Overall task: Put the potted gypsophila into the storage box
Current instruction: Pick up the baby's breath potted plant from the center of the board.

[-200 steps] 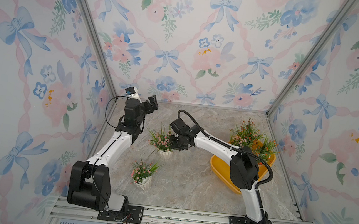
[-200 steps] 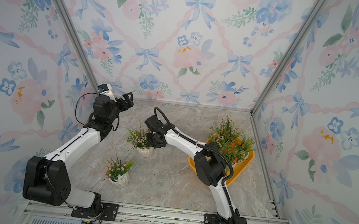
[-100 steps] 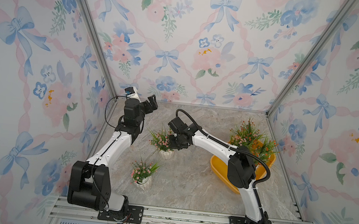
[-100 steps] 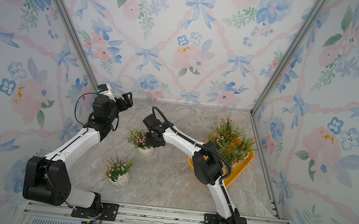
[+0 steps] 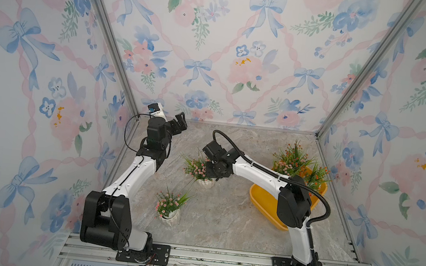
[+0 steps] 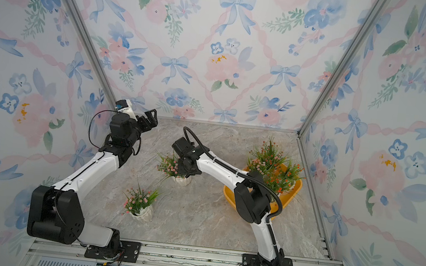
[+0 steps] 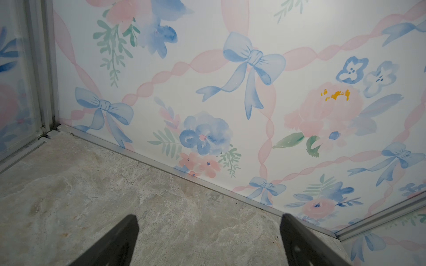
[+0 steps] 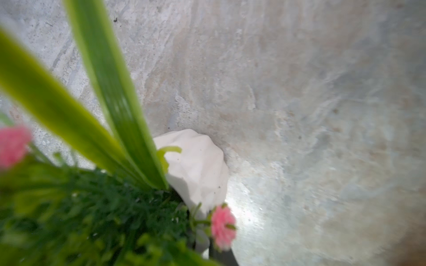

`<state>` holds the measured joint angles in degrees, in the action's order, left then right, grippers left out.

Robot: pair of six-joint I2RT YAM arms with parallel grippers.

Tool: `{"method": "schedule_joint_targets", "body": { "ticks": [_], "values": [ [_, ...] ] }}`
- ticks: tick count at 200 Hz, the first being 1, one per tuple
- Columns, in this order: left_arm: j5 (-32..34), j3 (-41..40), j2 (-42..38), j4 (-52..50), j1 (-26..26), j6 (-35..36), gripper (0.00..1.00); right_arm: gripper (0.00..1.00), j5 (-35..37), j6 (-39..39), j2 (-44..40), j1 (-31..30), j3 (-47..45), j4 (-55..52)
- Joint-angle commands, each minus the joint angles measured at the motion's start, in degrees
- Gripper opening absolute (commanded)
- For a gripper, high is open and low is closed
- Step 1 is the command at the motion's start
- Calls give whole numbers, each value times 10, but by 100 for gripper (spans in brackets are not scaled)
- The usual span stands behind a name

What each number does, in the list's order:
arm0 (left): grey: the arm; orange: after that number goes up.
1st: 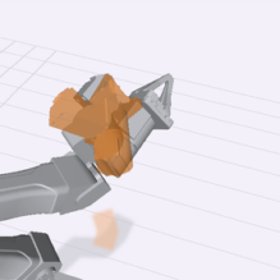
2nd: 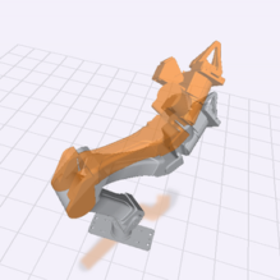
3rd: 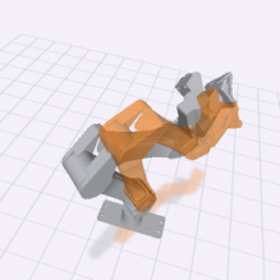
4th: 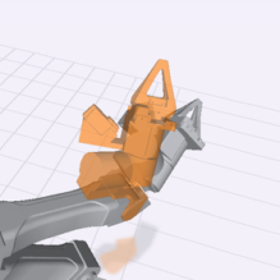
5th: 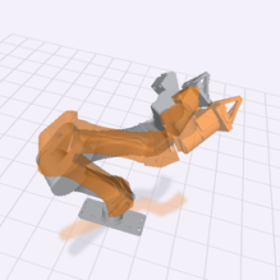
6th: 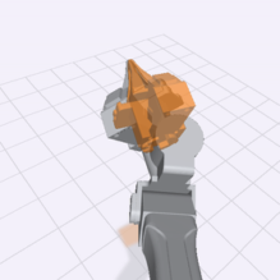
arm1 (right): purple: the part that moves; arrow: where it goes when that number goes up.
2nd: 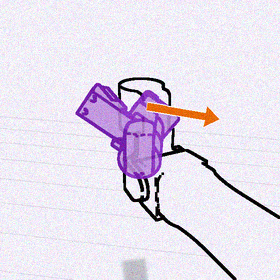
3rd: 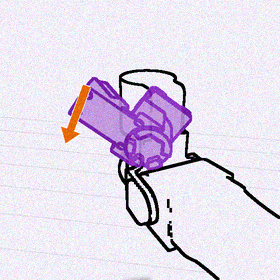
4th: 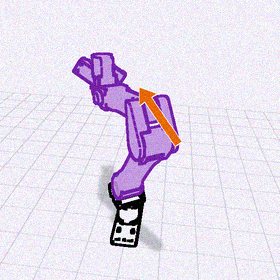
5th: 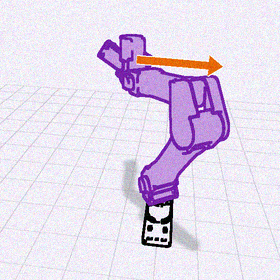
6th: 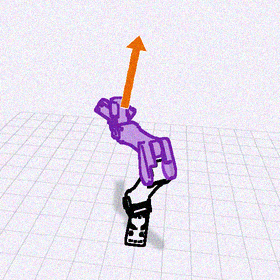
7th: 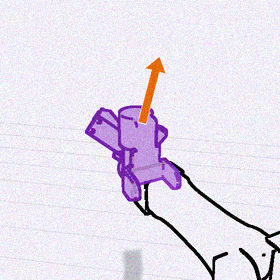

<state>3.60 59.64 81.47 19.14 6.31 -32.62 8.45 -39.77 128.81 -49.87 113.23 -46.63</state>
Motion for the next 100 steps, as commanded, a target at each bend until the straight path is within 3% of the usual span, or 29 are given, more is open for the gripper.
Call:
{"method": "schedule_joint_targets", "body": {
  "ticks": [1,64,100],
  "values": [
    [-3,-2,13,16,-5,-6,98,0,49,2,-73,11,-38,-1],
    [-20,23,41,18,5,-26,98,0,56,-45,-256,47,-231,38],
    [-24,32,59,17,23,-42,98,0,78,-74,-336,54,-289,16]
  ]
}}
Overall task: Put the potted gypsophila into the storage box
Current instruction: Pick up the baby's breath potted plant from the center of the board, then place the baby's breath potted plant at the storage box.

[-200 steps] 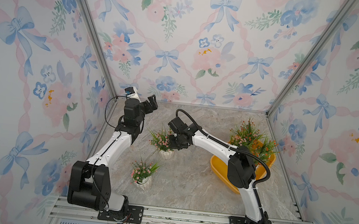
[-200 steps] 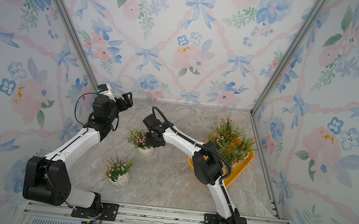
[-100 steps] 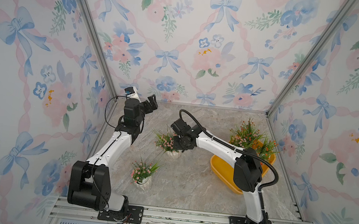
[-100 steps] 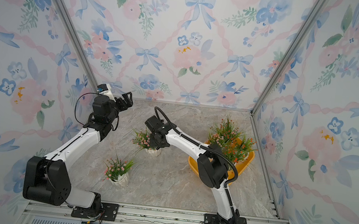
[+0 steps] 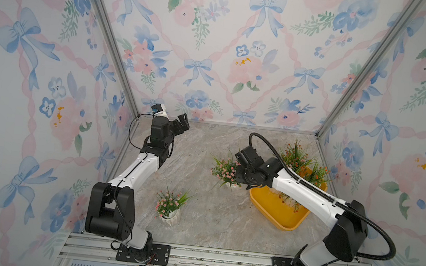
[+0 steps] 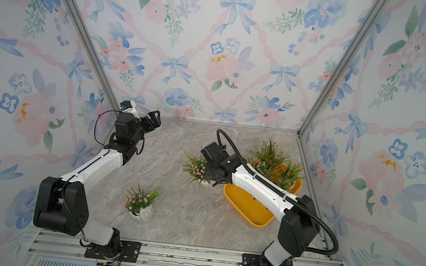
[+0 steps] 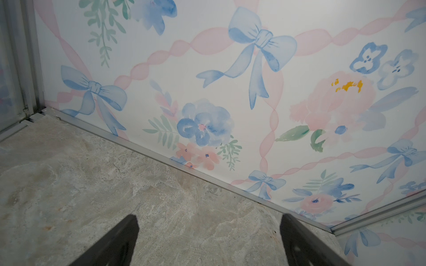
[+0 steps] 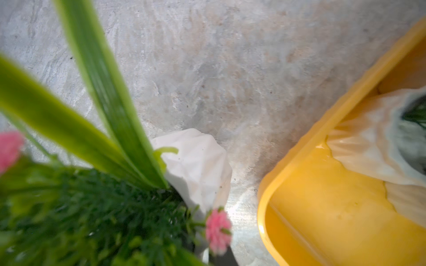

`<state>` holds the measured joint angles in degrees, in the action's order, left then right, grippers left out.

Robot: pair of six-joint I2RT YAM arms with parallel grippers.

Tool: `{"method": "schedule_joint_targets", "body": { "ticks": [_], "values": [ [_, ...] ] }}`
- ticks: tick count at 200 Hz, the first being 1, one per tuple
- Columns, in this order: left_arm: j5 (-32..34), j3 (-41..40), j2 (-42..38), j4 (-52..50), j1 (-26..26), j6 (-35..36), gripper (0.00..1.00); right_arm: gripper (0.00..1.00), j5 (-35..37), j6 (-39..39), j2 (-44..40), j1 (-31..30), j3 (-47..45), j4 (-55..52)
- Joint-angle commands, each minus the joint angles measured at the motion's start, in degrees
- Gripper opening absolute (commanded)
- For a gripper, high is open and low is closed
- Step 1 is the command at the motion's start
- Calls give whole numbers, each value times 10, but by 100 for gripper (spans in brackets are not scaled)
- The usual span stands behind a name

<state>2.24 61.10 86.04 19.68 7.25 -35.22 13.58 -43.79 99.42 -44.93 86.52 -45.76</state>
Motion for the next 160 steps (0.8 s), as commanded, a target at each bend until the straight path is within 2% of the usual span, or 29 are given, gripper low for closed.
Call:
{"method": "schedule_joint_targets", "body": {
  "ticks": [1,47,86,109,160],
  "values": [
    [-10,17,13,12,14,-16,98,0,27,-35,-42,5,-24,6],
    [-14,45,46,12,39,-21,98,0,58,-89,-188,24,-139,-3],
    [-19,80,77,12,66,-22,98,0,35,-122,-317,90,-263,45],
    [-19,87,81,13,76,-23,98,0,24,-111,-340,131,-286,51],
    [-13,62,57,11,79,-21,98,0,-33,-92,-328,206,-320,95]
  ]
}}
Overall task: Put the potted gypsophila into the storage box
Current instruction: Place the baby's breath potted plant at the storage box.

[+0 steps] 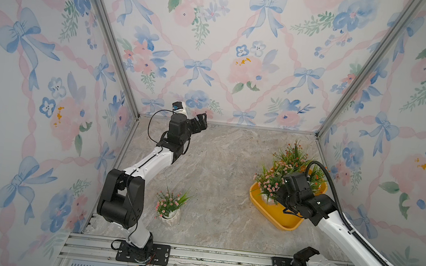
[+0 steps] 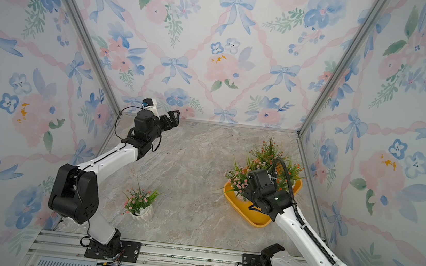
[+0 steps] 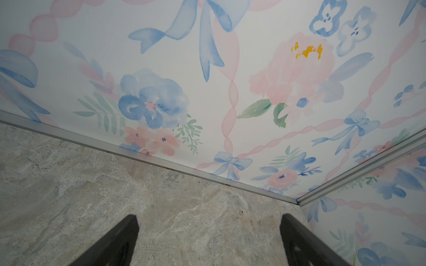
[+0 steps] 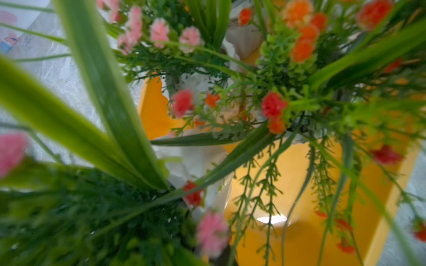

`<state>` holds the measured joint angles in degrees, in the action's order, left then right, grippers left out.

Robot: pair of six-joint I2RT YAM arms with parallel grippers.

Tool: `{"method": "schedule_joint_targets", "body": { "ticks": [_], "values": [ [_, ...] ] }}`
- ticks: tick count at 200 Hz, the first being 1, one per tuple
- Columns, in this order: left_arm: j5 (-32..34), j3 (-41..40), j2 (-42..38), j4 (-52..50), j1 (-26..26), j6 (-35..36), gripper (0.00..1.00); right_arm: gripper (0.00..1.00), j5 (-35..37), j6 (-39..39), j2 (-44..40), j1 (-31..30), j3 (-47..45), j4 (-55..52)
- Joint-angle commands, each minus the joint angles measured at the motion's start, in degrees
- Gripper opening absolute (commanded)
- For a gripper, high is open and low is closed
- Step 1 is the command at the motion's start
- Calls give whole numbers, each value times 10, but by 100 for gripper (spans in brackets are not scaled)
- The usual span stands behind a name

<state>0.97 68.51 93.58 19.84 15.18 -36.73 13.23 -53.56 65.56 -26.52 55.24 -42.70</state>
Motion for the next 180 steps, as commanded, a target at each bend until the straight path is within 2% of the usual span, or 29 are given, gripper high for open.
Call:
{"method": "schedule_joint_targets", "body": {
  "ticks": [1,23,74,142,180],
  "values": [
    [0,-13,-19,10,-1,-5,98,0,-31,6,12,23,-8,65],
    [4,-28,-31,9,-2,-5,98,0,-66,-6,22,36,-33,103],
    [7,-36,-43,6,-2,-3,98,0,-87,-25,67,35,-74,186],
    [15,-58,-74,5,-8,1,98,0,-102,-40,146,23,-57,239],
    [18,-78,-95,2,-21,0,98,21,-69,-33,136,-1,-20,170]
  ]
}}
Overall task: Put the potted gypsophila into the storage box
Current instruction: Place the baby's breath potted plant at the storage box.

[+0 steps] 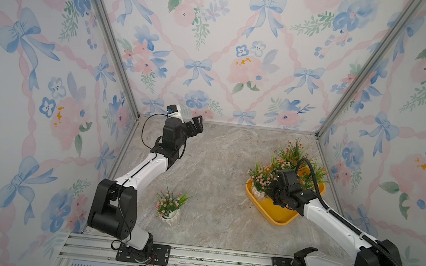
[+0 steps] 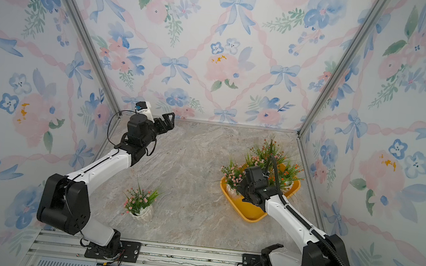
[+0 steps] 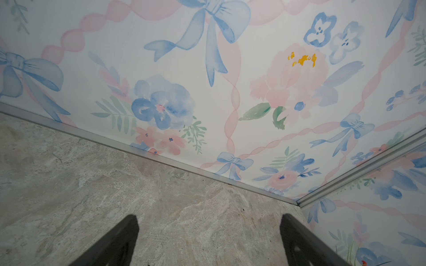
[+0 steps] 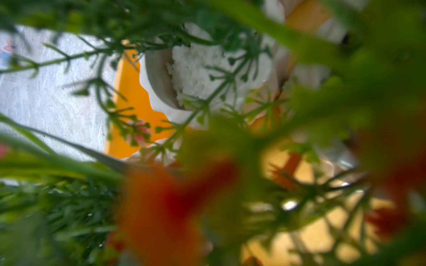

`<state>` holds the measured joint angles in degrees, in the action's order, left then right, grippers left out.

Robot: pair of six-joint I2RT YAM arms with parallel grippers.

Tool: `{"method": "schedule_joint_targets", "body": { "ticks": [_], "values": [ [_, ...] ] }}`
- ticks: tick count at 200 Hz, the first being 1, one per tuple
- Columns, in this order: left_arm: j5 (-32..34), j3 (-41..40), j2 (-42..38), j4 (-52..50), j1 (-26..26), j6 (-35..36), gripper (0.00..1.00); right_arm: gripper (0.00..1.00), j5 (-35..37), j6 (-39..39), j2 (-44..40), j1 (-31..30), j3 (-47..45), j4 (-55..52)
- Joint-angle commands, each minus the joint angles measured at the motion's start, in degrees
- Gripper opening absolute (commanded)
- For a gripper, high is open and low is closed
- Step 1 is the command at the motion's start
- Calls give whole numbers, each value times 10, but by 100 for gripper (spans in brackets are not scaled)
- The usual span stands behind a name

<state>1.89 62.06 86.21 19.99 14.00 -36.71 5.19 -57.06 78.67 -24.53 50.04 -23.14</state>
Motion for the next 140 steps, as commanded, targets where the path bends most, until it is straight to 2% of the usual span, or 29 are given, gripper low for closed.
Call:
{"method": "schedule_joint_targets", "body": {
  "ticks": [1,39,64,80,111,140],
  "values": [
    [9,-14,-21,1,-10,0,98,21,12,3,4,-21,34,-27],
    [7,-15,-24,0,-11,-9,98,41,87,44,-32,-71,115,-117],
    [9,-17,-29,-4,-10,-11,98,44,145,58,-57,-107,155,-147],
    [11,-21,-37,-10,-10,-10,98,45,159,55,-77,-122,155,-142],
    [16,-38,-59,-23,-10,-9,98,45,155,48,-84,-150,142,-131],
    [22,-47,-76,-34,-10,-7,98,45,131,59,-47,-196,149,-98]
  ]
}}
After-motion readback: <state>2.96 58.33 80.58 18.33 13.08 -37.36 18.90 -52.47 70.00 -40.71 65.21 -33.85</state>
